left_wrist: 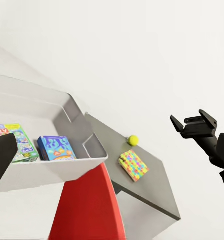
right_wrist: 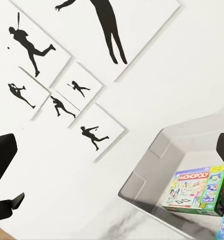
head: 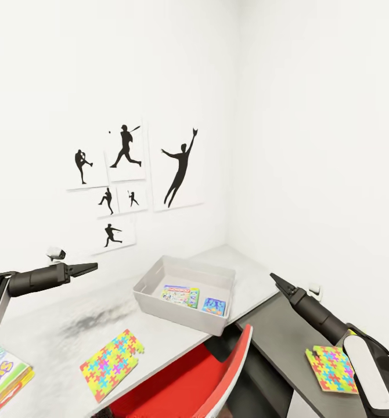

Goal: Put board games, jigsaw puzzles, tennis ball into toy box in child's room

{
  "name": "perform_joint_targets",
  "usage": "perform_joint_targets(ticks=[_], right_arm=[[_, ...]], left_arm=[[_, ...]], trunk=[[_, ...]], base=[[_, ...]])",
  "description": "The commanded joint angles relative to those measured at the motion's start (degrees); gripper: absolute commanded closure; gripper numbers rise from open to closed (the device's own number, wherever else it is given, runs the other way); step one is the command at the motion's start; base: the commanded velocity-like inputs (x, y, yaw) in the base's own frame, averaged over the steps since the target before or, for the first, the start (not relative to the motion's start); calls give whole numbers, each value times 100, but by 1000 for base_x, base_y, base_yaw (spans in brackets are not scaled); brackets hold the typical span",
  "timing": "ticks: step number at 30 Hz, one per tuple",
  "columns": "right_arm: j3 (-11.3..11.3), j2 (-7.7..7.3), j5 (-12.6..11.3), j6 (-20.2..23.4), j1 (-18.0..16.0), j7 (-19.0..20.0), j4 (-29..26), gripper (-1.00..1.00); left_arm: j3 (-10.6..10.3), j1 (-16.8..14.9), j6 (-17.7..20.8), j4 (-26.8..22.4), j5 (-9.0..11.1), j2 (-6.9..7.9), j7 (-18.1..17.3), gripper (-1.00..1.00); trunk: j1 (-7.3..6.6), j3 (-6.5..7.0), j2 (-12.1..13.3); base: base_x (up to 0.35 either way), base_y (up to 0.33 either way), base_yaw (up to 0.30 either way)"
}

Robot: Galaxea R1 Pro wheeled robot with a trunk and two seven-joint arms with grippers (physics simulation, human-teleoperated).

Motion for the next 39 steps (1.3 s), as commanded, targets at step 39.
perform_joint_targets(ticks=[39], right_arm=[[-11,0,-28,44,-4,2,0,-100]], left_arm=[[-5,-1,61,2,-20,-8,-26,-100]], trunk=[[0,68,-9]], base=[[-51,-21,277]])
